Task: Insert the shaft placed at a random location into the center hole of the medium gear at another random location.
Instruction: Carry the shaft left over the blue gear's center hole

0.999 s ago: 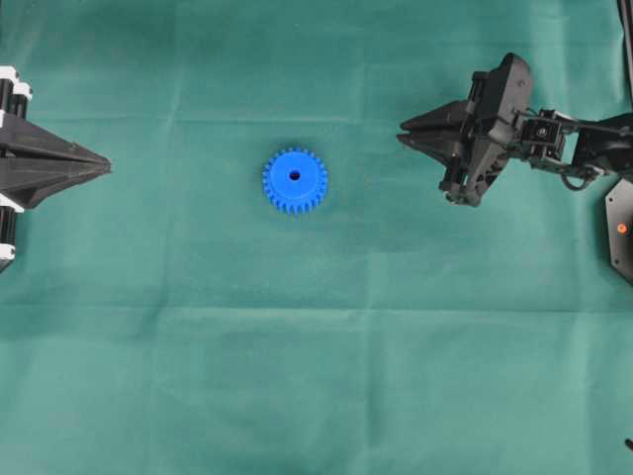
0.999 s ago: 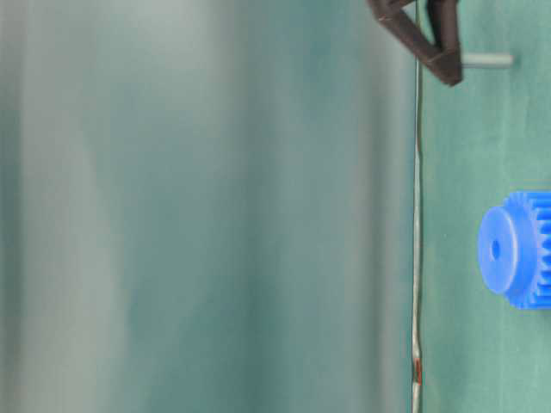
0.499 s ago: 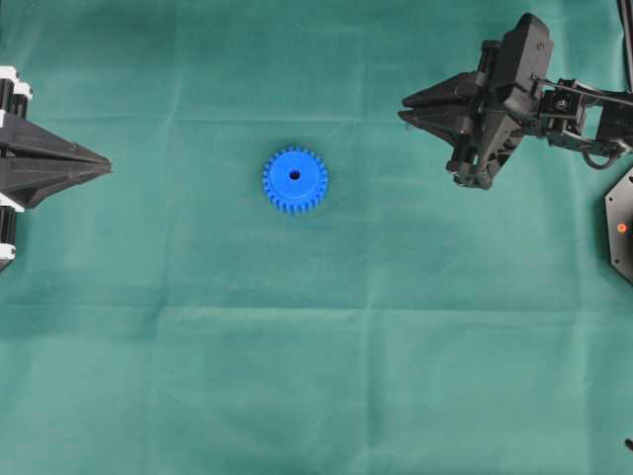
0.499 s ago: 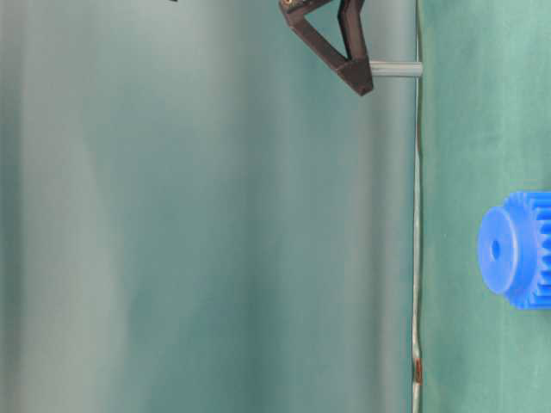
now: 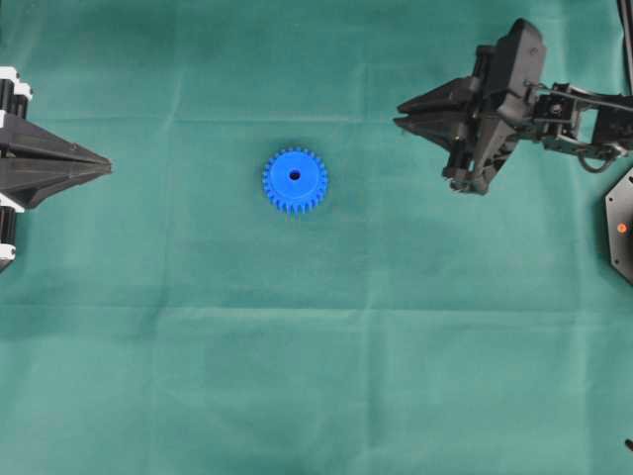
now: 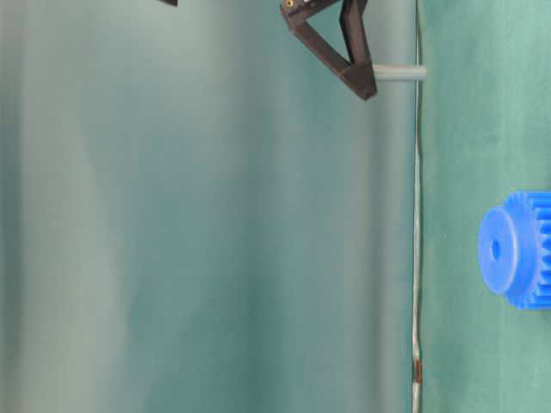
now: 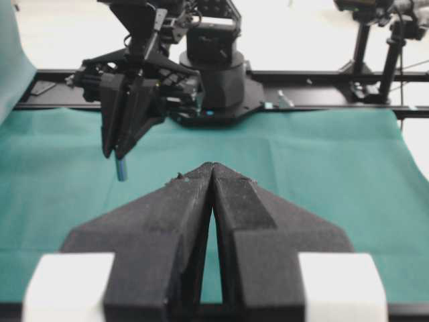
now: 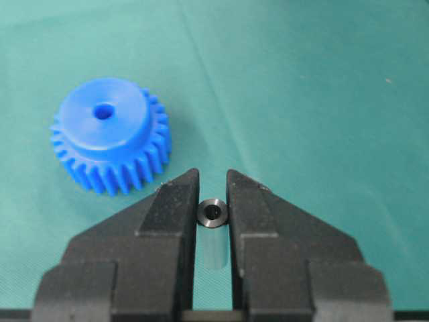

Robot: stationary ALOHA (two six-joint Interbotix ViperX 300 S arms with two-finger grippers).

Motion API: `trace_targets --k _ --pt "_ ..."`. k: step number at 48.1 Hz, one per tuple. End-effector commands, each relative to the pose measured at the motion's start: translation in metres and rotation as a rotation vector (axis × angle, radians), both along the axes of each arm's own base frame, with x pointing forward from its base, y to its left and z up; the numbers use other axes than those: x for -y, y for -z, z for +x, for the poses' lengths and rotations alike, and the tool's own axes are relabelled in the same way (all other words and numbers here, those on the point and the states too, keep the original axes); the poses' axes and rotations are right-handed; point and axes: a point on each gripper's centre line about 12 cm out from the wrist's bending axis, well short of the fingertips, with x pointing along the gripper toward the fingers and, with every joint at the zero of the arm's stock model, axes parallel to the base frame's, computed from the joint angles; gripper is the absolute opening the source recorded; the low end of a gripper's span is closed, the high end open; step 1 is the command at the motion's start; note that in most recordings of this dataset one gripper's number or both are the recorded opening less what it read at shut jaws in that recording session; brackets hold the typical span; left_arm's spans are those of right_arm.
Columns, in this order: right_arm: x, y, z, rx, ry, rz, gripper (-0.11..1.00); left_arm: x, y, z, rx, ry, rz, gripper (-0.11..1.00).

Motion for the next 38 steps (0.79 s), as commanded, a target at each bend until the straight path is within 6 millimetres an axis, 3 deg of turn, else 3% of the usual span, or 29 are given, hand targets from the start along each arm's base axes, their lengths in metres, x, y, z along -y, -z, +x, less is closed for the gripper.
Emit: trace_targets --k 1,24,38 --pt "-0.003 -0.013 0.015 0.047 -0.02 -0.015 0.12 0.0 -0.008 0.002 0.017 0.002 0.001 0.0" --pt "-0.025 -0.019 0.092 0.073 -0.123 -0.019 0.12 0.0 -0.006 0.003 0.005 0.002 -0.003 0.0" --pt "-0.032 -0.013 0.125 0.058 -0.15 -0.016 0.12 0.0 -0.006 0.003 0.002 0.002 -0.003 0.0"
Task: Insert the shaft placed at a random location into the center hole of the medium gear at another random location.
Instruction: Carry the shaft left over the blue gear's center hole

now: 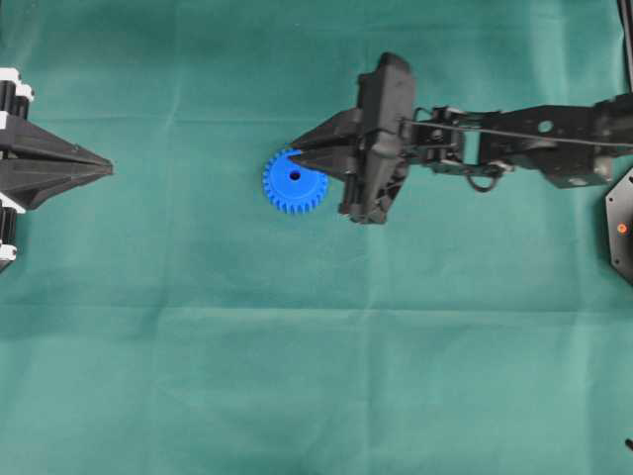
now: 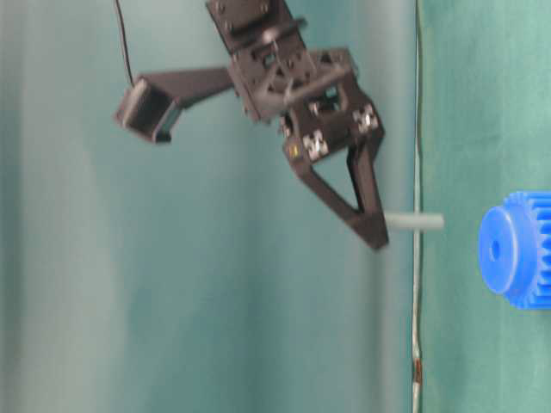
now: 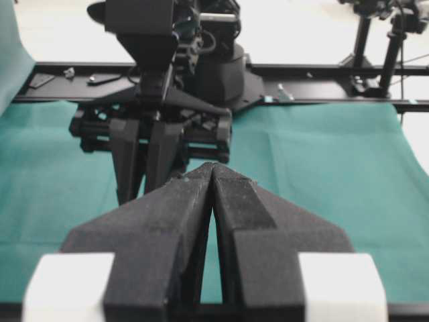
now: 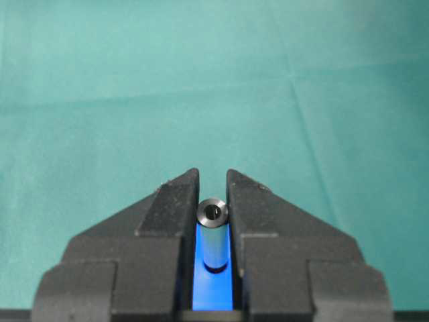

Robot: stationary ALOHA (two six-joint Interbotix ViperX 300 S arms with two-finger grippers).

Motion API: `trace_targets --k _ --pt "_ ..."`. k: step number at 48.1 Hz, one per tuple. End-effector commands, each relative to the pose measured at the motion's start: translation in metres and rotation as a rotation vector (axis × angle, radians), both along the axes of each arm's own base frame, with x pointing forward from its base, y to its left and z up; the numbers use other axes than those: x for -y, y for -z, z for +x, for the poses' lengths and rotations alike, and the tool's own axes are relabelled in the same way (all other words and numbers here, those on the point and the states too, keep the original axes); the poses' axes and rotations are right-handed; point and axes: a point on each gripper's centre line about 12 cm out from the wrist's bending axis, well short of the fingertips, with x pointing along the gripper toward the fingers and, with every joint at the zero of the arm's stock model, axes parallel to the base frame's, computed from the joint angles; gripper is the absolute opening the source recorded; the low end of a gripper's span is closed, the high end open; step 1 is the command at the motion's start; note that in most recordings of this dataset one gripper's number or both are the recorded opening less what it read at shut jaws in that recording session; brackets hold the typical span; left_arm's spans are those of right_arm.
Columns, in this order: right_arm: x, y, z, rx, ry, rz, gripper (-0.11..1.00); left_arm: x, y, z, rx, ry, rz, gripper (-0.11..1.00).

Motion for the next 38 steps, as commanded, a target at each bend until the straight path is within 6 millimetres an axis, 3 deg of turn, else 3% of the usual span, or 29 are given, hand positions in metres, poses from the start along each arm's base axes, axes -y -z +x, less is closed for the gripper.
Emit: trace_targets --k 1,9,38 --pt "-0.002 -0.015 0.013 0.045 -0.011 -0.012 0.12 0.0 -0.008 0.002 0.015 0.002 0.0 0.0" --pt "-0.004 -0.015 0.021 0.045 -0.019 -0.012 0.12 0.0 -0.007 0.002 0.012 0.002 0.0 0.0" --pt "0.001 0.0 0.016 0.017 -0.008 -0.015 0.12 0.0 -0.006 0.002 0.005 0.002 0.002 0.0"
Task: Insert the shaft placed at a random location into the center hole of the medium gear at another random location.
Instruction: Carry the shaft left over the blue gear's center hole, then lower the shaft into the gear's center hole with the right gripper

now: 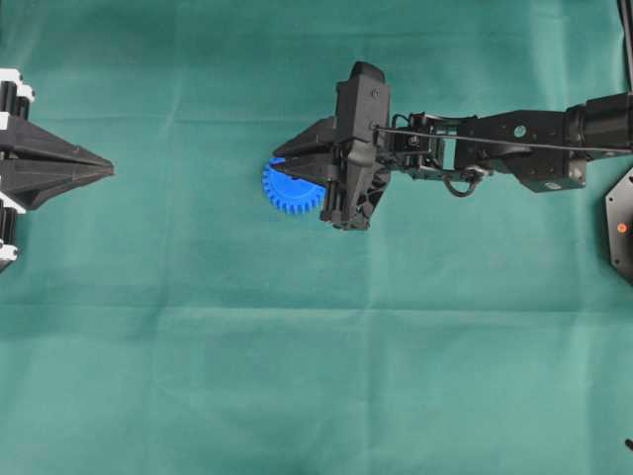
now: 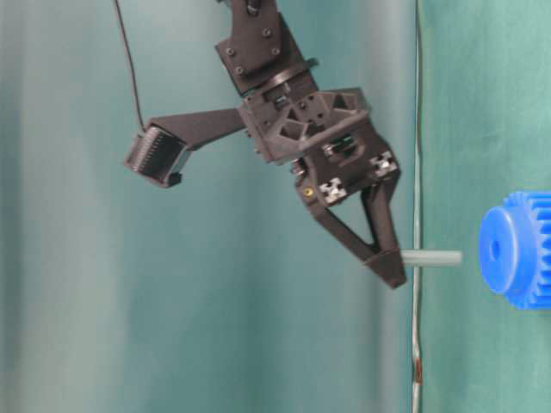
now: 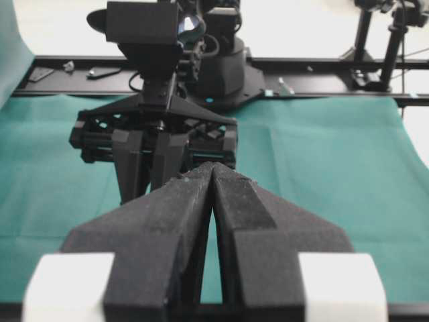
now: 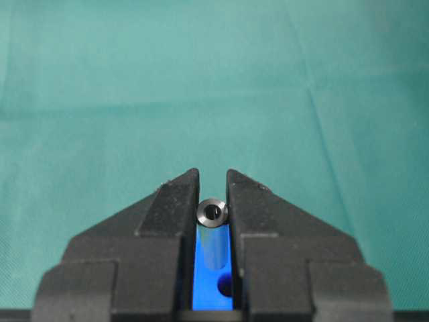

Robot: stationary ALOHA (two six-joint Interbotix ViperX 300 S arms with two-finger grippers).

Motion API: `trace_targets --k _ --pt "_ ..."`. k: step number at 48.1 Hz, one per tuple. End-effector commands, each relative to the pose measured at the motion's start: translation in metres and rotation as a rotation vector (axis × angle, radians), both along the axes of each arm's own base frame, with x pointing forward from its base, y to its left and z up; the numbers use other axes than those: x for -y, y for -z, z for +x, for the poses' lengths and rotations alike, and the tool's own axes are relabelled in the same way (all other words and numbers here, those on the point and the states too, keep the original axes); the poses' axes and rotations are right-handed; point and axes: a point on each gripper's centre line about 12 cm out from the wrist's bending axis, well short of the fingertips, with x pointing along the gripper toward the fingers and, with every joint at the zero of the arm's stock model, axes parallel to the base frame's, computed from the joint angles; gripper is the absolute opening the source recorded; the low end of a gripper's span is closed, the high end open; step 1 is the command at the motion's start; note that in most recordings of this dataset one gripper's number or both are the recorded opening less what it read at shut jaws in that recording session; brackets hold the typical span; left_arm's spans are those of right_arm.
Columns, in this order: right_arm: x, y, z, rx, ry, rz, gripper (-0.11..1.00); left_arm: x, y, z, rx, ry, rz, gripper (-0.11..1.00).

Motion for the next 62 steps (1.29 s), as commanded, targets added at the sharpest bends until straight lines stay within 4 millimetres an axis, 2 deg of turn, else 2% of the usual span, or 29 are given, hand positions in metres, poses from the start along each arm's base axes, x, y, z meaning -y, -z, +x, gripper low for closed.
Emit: trace_targets --k 1,39,62 --pt "0.003 -0.007 0.002 0.026 0.002 -0.014 0.12 0.0 -0.008 0.002 0.021 0.002 0.0 0.0" --pt "0.008 0.044 0.006 -0.041 0.022 0.007 0.12 0.0 -0.008 0.002 0.021 0.002 0.0 0.0" --pt "0.006 0.054 0.004 -0.067 0.021 0.012 0.12 0.0 -0.008 0.002 0.021 0.002 -0.002 0.0"
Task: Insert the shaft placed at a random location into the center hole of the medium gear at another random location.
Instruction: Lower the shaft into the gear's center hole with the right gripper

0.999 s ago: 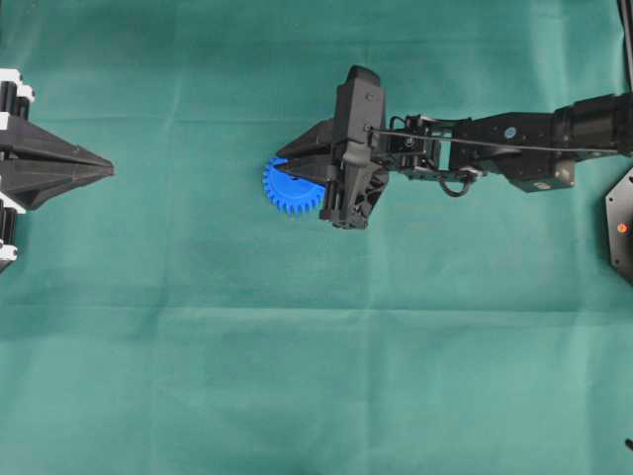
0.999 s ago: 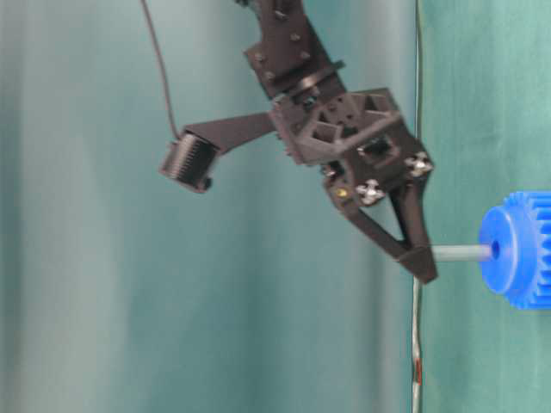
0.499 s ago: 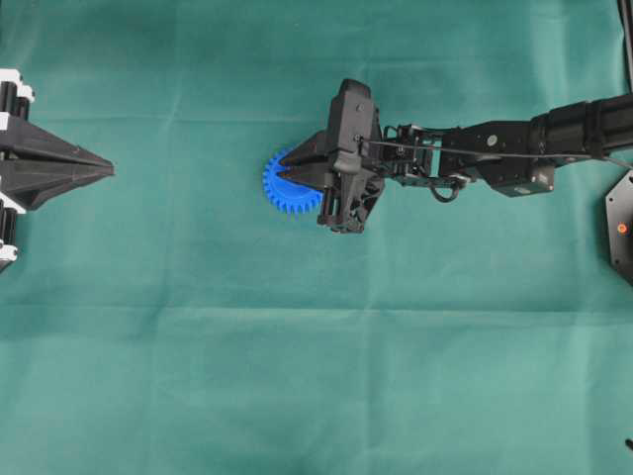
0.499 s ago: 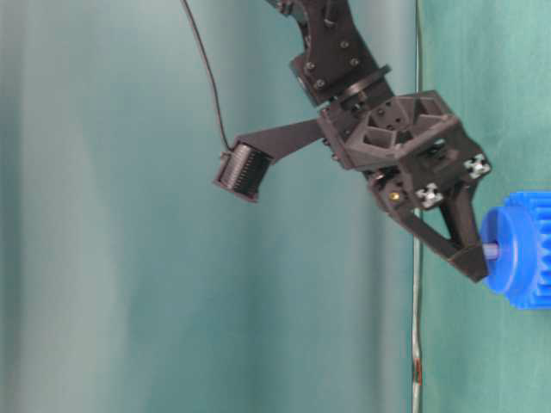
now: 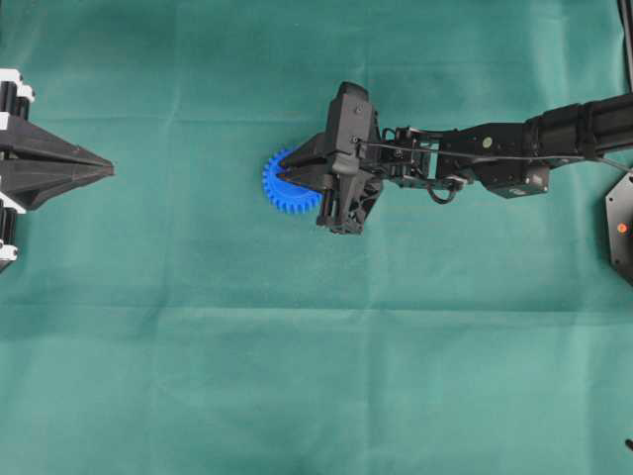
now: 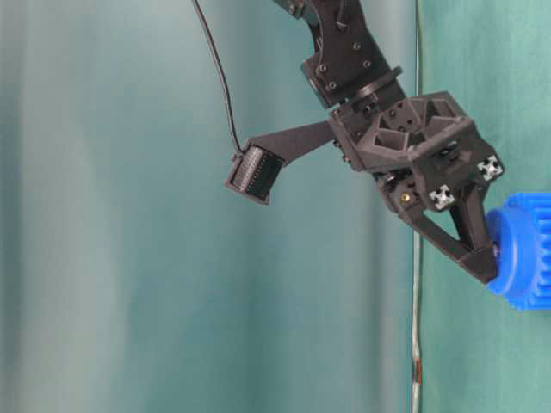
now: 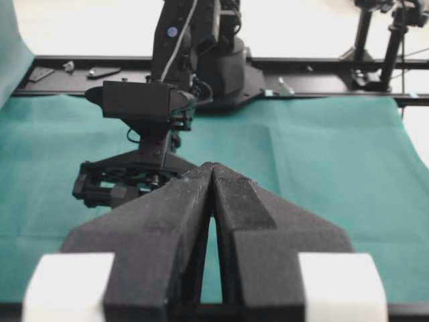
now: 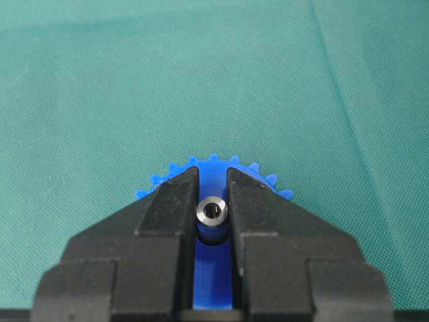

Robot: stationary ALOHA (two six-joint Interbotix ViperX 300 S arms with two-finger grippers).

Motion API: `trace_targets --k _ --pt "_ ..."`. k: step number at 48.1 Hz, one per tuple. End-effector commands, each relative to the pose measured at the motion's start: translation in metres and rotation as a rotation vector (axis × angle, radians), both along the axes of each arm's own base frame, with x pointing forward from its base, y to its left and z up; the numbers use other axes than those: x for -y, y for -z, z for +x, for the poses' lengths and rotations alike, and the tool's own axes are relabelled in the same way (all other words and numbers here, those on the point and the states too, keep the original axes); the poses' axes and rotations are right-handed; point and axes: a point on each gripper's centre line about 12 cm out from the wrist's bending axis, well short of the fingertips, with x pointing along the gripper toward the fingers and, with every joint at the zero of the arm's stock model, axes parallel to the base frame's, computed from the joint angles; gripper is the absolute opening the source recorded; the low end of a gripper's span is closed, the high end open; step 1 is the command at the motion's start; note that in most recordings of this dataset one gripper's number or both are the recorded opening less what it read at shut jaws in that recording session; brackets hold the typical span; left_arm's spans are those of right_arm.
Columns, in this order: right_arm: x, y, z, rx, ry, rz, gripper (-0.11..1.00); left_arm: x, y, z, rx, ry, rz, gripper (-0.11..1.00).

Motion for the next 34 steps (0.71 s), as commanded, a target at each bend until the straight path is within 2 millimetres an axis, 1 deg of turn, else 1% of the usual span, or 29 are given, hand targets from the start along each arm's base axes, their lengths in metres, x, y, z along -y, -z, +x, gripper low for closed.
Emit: trace_targets --k 1,25,26,28,34 --pt "0.0003 -0.0038 0.0014 0.009 0.002 0.0 0.12 0.0003 -0.0084 0.0022 0.021 0.002 0.0 0.0" --pt "-0.0021 -0.0016 -0.0011 -0.01 -0.003 0.004 0.14 0.0003 -0.008 0.0022 0.018 0.002 0.0 0.0" --pt "-0.0027 -0.0023 -0.001 -0.009 -0.004 0.004 0.15 0.0003 -0.008 0.0022 0.018 0.002 0.0 0.0" --pt "-0.0028 -0.0018 -0.0014 -0.01 -0.004 0.004 0.22 0.0004 -0.008 0.0022 0.018 0.002 0.001 0.0" --pt "-0.0034 -0.002 -0.0018 -0.01 -0.005 0.005 0.55 0.0004 -0.008 0.0022 0.018 0.002 0.001 0.0"
